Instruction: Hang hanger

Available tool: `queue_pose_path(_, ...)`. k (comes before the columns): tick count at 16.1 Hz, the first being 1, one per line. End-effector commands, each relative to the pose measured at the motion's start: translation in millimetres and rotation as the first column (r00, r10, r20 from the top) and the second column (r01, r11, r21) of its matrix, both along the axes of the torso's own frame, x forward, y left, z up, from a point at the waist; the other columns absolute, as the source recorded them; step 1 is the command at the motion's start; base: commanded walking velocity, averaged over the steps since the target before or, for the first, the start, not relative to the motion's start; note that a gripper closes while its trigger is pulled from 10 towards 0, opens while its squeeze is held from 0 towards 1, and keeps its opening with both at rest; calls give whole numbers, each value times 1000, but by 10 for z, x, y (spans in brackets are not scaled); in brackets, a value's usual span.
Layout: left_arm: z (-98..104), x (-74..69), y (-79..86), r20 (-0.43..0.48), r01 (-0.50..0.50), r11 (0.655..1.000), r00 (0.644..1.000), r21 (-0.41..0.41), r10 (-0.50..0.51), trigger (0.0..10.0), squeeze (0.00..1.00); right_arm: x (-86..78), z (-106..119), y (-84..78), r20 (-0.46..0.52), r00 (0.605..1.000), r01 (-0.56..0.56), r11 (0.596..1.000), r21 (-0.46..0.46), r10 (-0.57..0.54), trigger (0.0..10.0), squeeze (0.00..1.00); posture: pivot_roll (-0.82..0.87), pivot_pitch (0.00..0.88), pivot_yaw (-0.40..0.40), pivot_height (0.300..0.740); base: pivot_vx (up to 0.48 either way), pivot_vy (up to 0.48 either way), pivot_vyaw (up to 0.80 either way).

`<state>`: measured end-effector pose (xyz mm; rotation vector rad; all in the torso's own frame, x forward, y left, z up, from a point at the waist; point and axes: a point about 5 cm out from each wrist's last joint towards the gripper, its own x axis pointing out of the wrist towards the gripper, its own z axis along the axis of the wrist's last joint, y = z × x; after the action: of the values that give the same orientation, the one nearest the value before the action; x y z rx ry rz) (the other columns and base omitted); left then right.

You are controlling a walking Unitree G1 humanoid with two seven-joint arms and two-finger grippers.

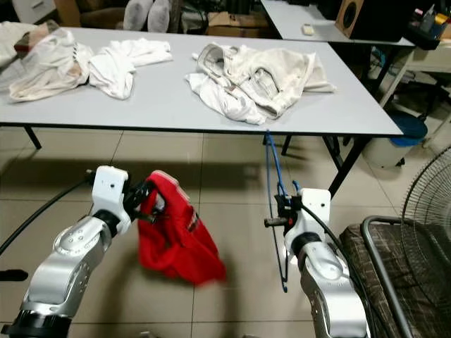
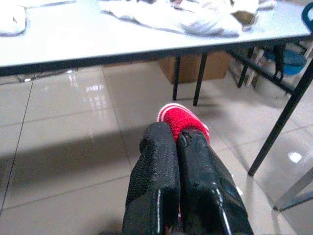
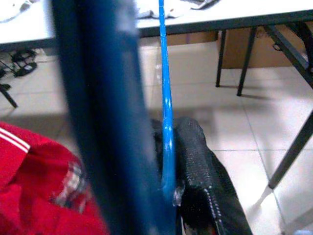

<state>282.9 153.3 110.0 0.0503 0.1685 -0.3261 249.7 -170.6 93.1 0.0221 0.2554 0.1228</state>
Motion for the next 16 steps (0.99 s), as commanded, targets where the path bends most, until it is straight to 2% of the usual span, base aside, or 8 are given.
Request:
queue_pose_path(1, 149, 40, -7, 67, 4, 1000, 998, -15, -3, 10000, 0, 49, 75, -28, 32, 999, -3, 1000, -7, 4, 10000, 0, -57, 62, -27, 740, 0, 0, -775)
queue_pose_path(5, 324, 104, 93, 112, -8, 999, 994, -41, 13, 10000, 0, 81, 151, -6, 54, 997, -49, 998, -47, 52, 10000, 0, -67, 55, -30, 740, 301, 0, -800)
queue_pose_path(8, 406, 165, 89, 135, -13, 998, 991, -55, 20, 10000, 0, 88, 218, -6, 79, 995, -61, 996, -58, 65, 10000, 0, -80, 48, -23, 740, 338, 0, -800)
queue_pose_path(15, 612, 289, 88, 197, -35, 996, 979, -87, 51, 10000, 0, 114, 445, 32, 153, 964, -208, 976, -72, 216, 10000, 0, -84, 22, -33, 740, 348, 0, 0)
queue_pose_path(16, 687, 326, 107, 217, -49, 995, 974, -84, 66, 10000, 0, 133, 496, 40, 155, 951, -252, 961, -111, 267, 10000, 0, -81, 5, -46, 740, 368, 0, 800)
